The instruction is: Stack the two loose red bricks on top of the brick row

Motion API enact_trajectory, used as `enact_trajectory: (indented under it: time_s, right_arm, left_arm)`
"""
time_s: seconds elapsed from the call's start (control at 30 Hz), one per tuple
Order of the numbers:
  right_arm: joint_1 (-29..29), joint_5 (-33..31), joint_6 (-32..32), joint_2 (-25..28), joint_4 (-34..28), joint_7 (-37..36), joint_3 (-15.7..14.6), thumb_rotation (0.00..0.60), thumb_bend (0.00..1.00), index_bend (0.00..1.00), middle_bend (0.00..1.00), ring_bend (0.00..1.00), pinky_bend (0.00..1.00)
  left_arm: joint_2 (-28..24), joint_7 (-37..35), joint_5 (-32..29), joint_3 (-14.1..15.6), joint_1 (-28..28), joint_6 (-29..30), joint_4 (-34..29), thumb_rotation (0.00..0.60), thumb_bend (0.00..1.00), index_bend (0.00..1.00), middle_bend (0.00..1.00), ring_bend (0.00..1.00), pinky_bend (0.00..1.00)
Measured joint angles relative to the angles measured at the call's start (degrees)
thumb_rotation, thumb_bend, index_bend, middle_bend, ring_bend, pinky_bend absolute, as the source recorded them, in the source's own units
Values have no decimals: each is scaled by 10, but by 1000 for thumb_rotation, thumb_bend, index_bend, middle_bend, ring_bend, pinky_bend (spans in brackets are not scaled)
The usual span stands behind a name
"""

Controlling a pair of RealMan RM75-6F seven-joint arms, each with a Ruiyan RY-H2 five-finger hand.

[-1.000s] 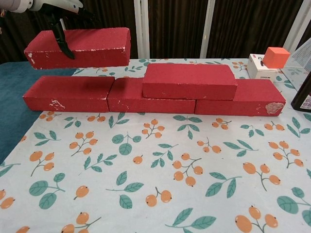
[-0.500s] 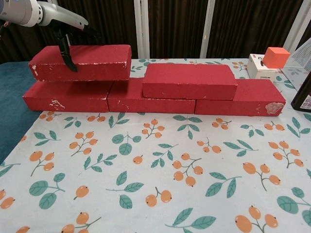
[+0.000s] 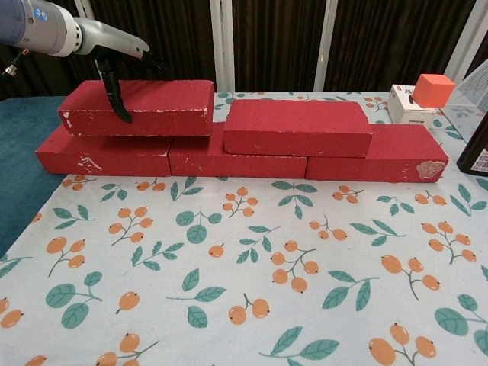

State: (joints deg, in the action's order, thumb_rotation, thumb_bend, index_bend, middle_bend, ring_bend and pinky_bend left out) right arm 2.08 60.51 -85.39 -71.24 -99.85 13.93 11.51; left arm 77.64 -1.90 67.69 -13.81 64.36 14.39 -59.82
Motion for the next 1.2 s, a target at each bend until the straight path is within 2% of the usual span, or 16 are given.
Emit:
enact_trajectory:
  time_s: [1.2]
  right_arm:
    - [-1, -7, -1, -1, 1, -3, 5, 600, 117, 36, 59, 44, 0]
  left_arm:
    - [44, -56, 46, 33, 21, 20, 46, 600, 7, 430, 375, 235, 246]
